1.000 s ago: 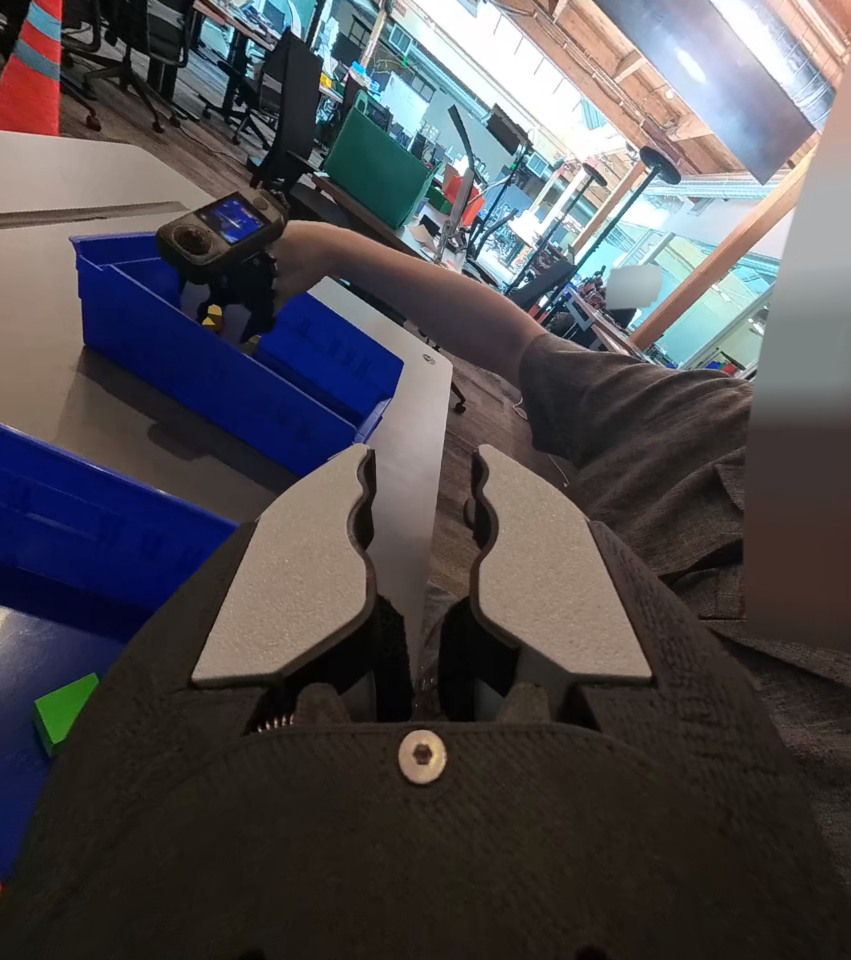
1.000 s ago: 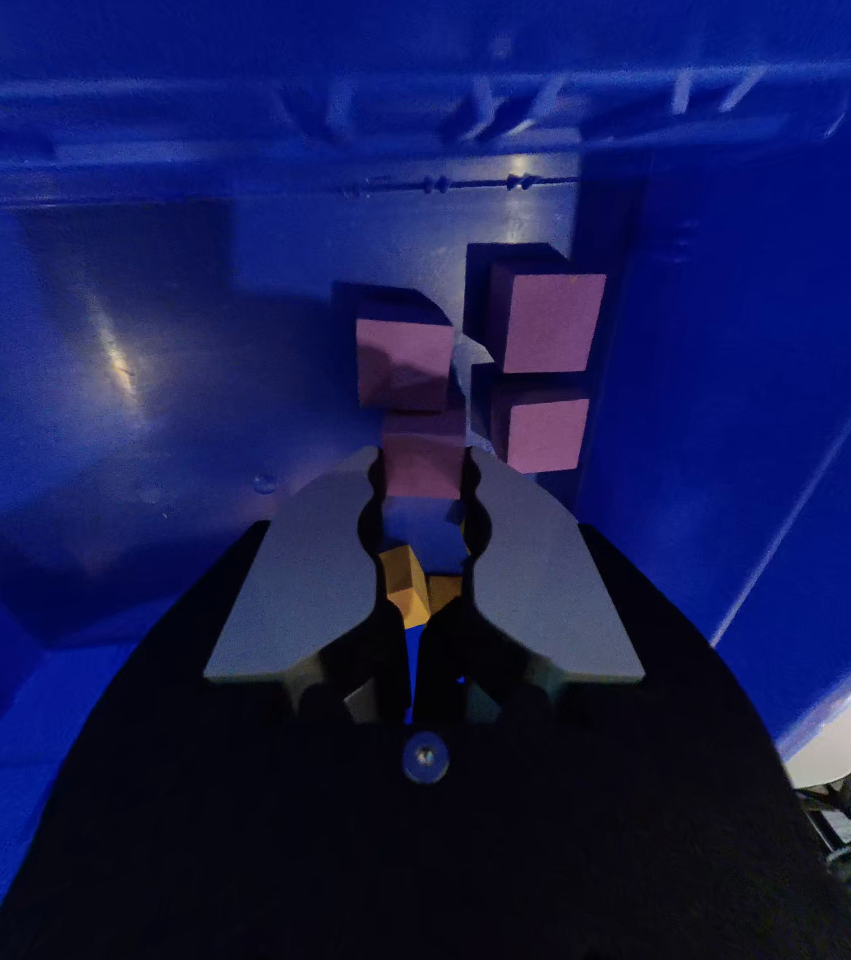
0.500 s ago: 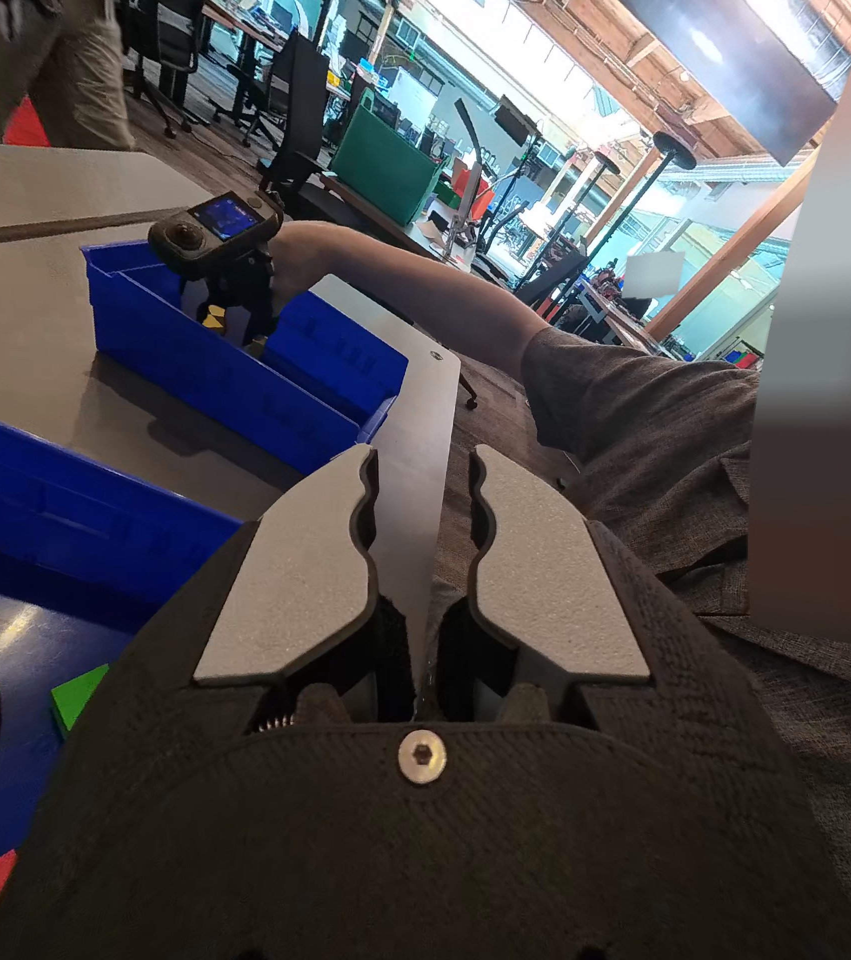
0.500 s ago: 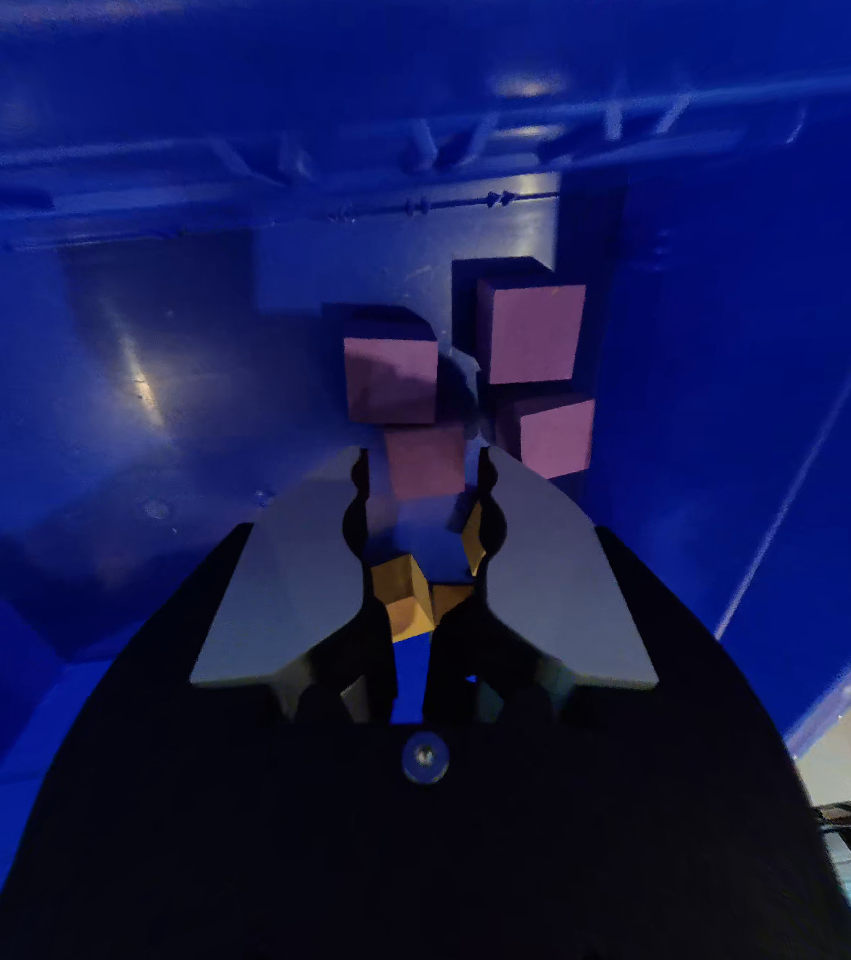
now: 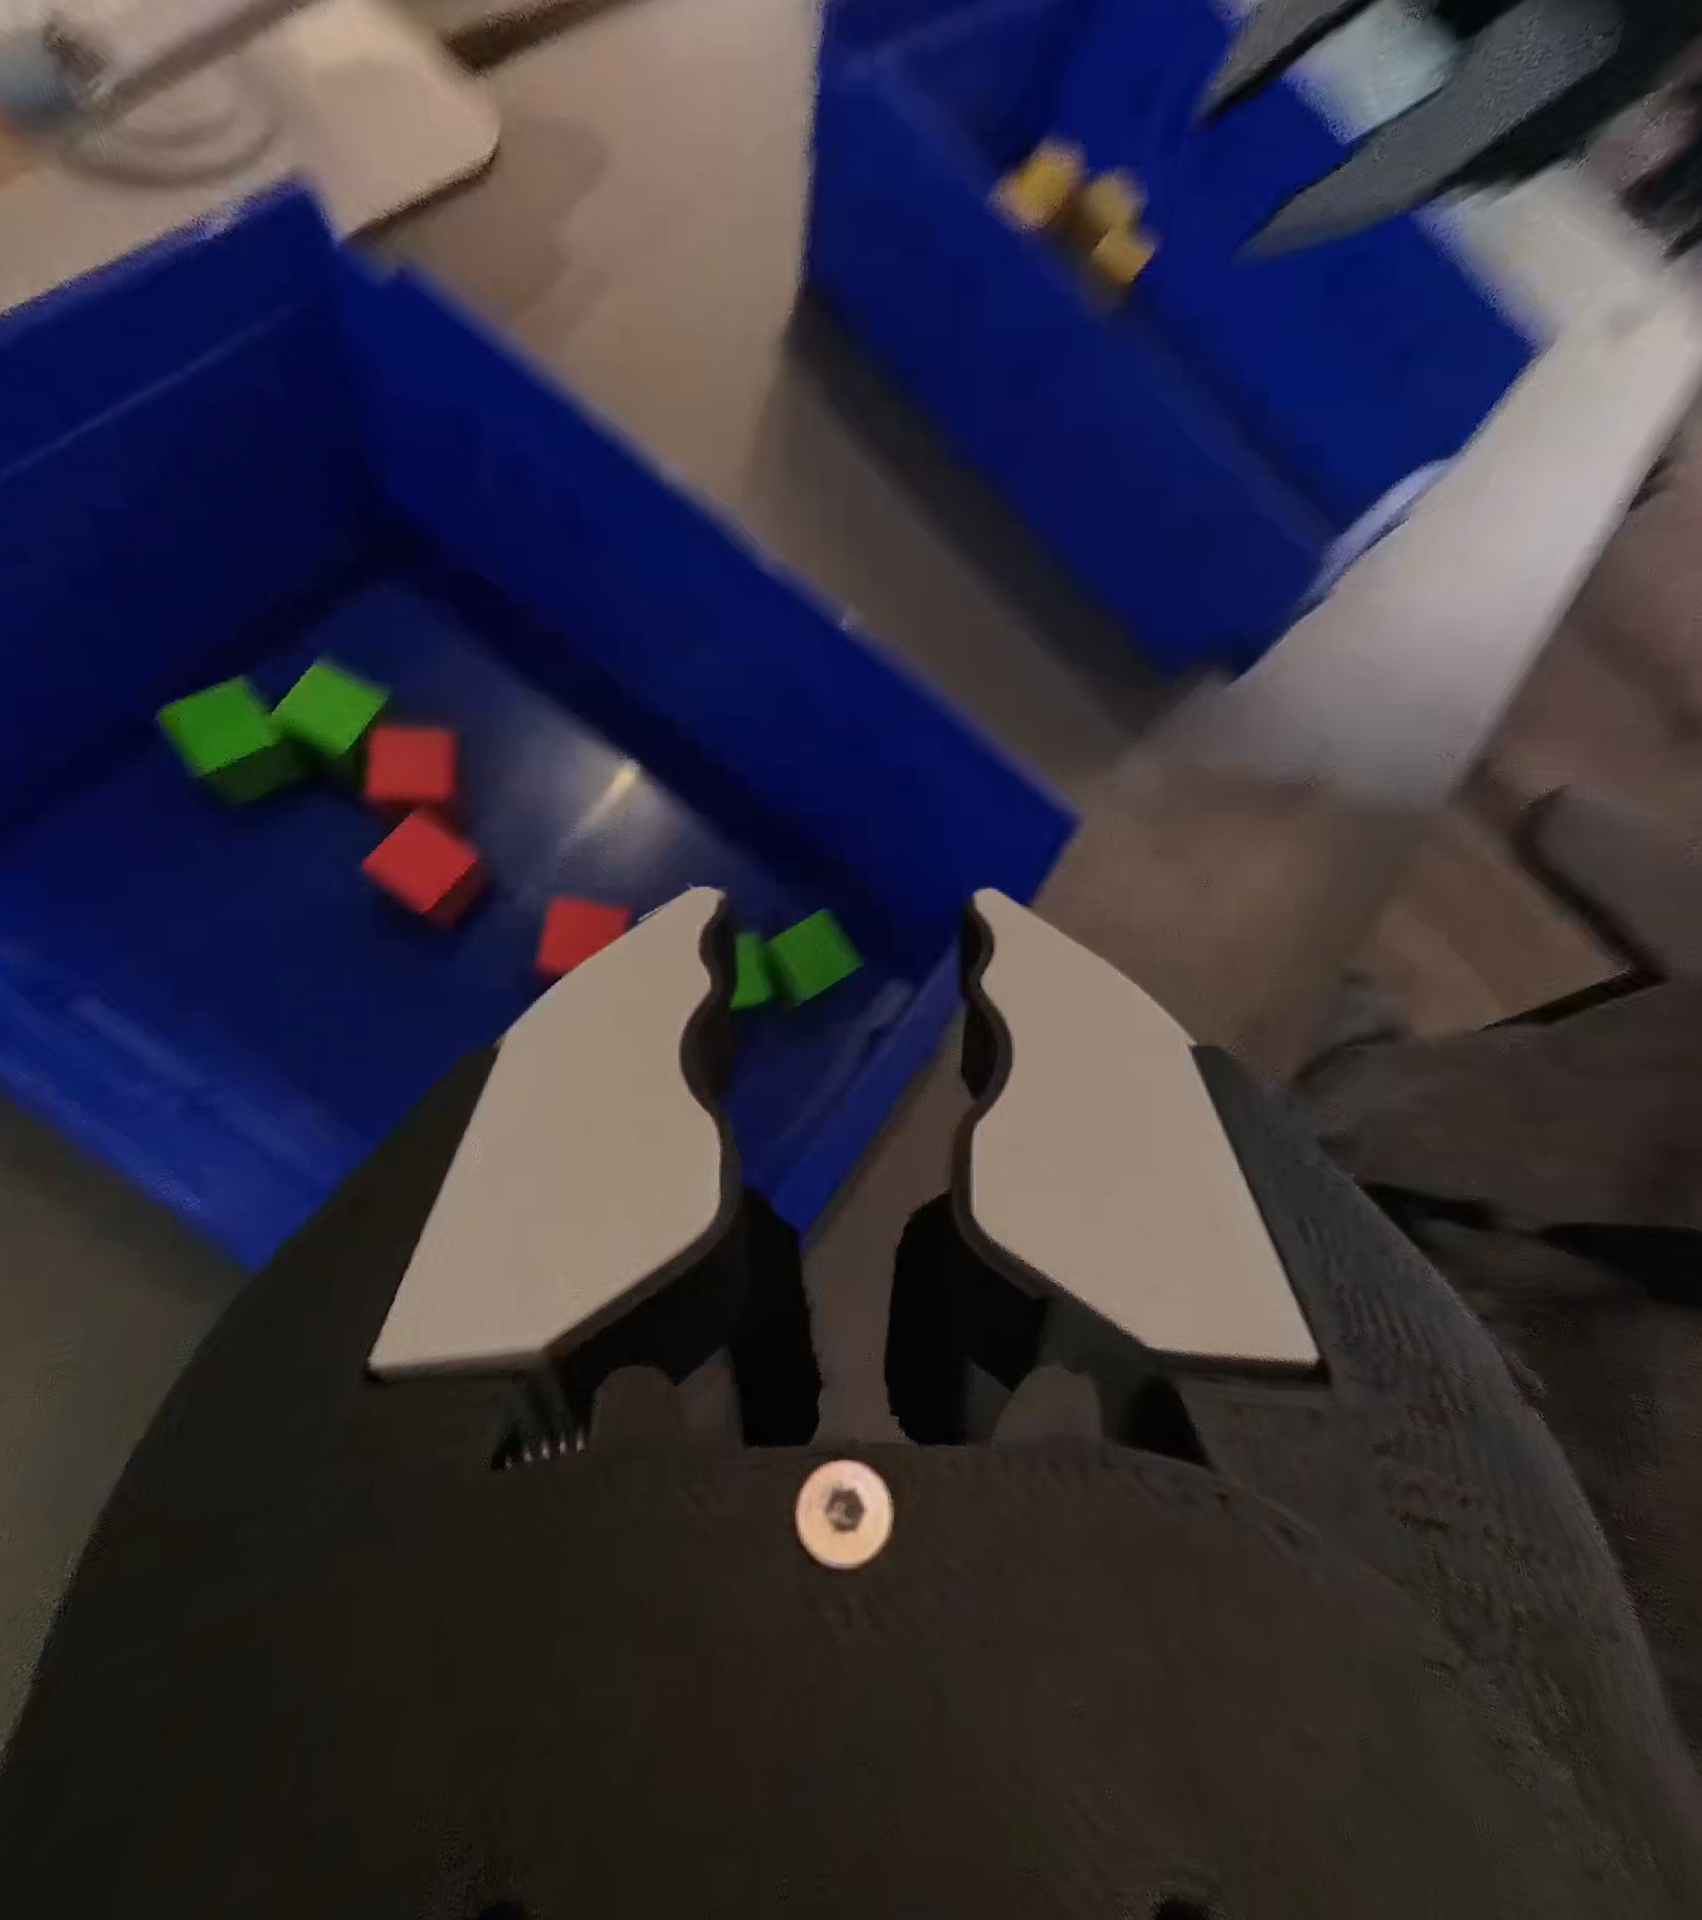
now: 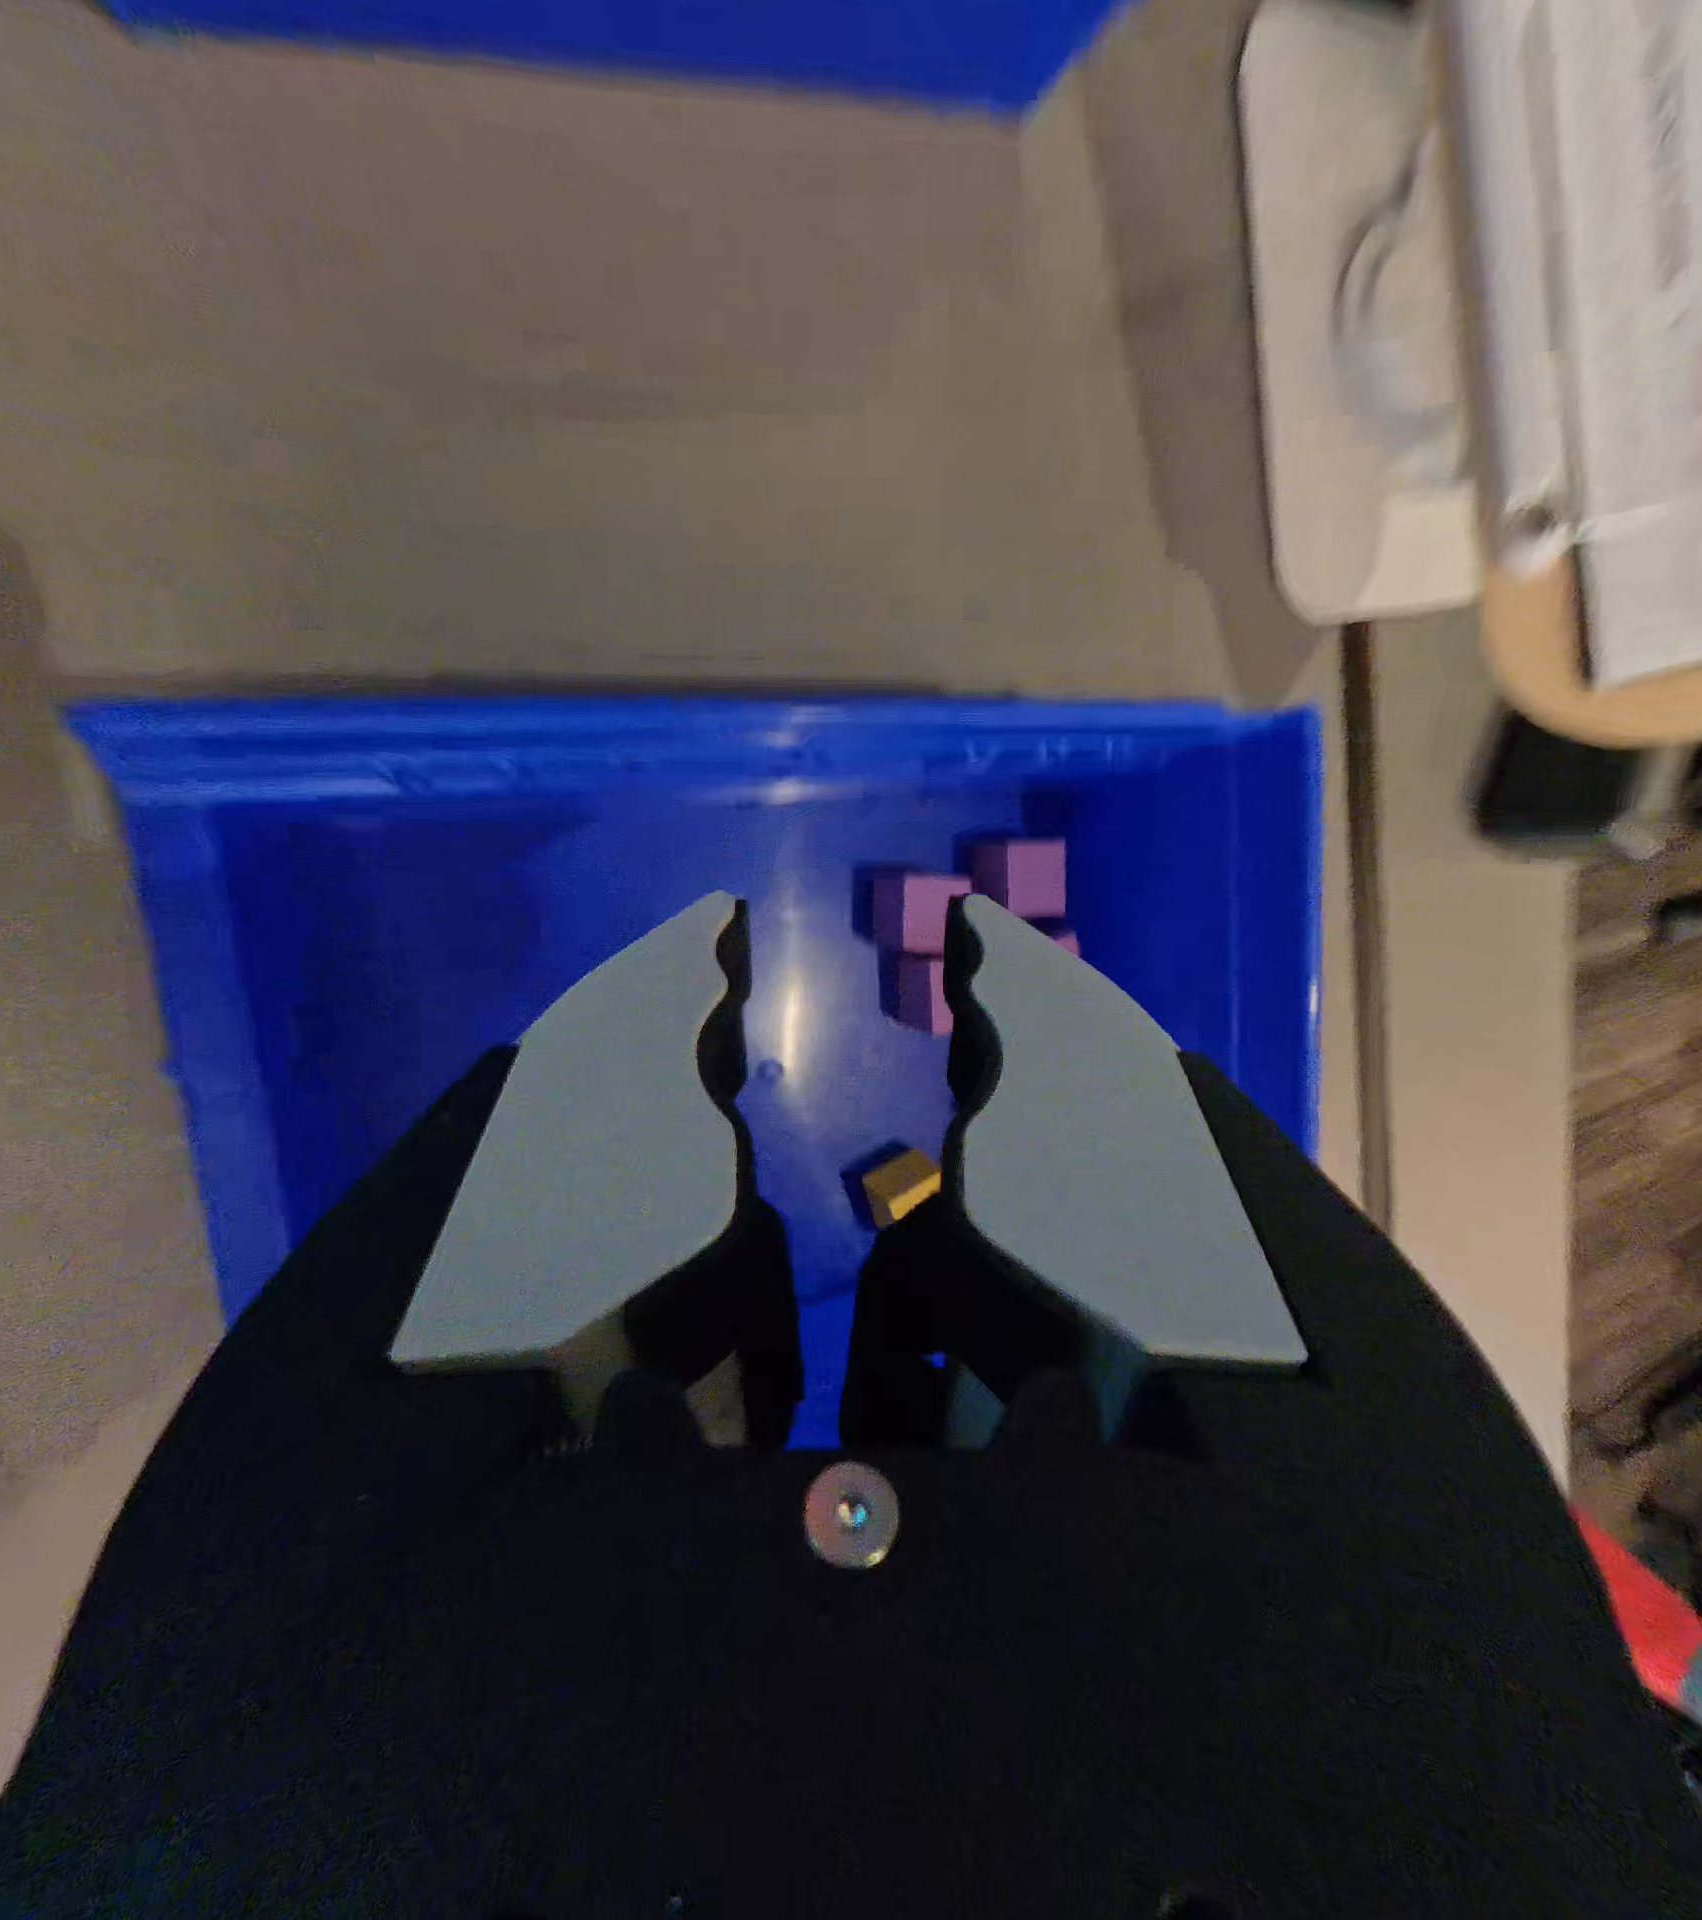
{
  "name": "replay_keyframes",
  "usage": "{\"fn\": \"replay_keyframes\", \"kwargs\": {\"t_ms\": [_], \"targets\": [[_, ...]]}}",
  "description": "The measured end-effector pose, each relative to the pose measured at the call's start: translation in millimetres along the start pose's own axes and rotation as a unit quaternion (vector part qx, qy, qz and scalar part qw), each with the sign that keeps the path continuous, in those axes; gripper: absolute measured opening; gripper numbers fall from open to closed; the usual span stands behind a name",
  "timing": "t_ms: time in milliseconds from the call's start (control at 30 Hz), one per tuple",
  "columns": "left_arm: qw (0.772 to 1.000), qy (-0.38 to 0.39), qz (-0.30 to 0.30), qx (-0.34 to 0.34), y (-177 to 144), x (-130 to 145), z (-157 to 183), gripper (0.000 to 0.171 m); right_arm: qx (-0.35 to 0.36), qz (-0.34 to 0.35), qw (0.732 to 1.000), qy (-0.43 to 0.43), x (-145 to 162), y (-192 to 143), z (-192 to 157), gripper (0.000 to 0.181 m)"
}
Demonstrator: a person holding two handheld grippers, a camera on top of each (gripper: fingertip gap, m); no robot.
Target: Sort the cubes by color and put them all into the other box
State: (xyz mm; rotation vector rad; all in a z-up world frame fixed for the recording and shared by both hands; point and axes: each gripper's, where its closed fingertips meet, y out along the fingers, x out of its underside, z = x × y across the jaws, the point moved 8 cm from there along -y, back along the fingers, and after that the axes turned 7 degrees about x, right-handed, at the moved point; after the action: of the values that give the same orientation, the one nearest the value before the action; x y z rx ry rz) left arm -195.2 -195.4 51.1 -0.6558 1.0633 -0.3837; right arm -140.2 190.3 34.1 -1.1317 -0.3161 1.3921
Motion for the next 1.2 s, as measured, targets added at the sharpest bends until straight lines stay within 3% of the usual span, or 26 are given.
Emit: {"fn": "replay_keyframes", "kwargs": {"t_ms": [167, 267, 500, 667, 733, 867, 967, 1033, 1067, 1100, 1167, 1200], "targets": [[0.985, 0.0, -0.127, -0.115, 34, 3, -33, 0.049, 0.082, 0.061, 0.994, -0.037, -30, -27, -43, 0.032], [0.971, -0.014, -0.182, -0.156, 58, 10, -49, 0.049, 0.088, 0.083, 0.992, -0.044, -38, -28, -60, 0.032], [0.945, 0.013, -0.29, -0.151, 104, 23, -75, 0.049, 0.07, 0.121, 0.99, -0.029, -31, -30, -72, 0.032], [0.937, 0.011, -0.323, -0.134, 118, 28, -83, 0.046, 0.066, 0.137, 0.988, -0.019, -24, -36, -75, 0.031], [0.933, 0.008, -0.337, -0.125, 122, 30, -84, 0.032, 0.06, 0.144, 0.988, -0.018, -25, -36, -77, 0.031], [0.936, 0.012, -0.329, -0.123, 121, 28, -87, 0.03, 0.046, 0.153, 0.987, -0.026, -30, -30, -83, 0.031], [0.962, 0.011, -0.26, -0.087, 107, 18, -78, 0.029, 0.046, 0.181, 0.982, -0.039, -41, -23, -88, 0.031], [0.989, -0.015, -0.144, 0.011, 90, 4, -59, 0.029, 0.052, 0.233, 0.97, -0.046, -55, -20, -94, 0.03], [0.993, -0.034, -0.069, 0.089, 80, -4, -46, 0.029, 0.058, 0.262, 0.962, -0.052, -64, -19, -97, 0.03], [0.982, -0.058, 0.006, 0.178, 69, -11, -32, 0.029, 0.07, 0.287, 0.953, -0.061, -73, -18, -99, 0.03], [0.928, -0.105, 0.121, 0.337, 48, -19, -9, 0.028, 0.094, 0.329, 0.936, -0.078, -92, -16, -104, 0.03], [0.901, -0.123, 0.15, 0.389, 43, -20, -1, 0.028, 0.1, 0.346, 0.929, -0.084, -103, -15, -106, 0.031]]}}
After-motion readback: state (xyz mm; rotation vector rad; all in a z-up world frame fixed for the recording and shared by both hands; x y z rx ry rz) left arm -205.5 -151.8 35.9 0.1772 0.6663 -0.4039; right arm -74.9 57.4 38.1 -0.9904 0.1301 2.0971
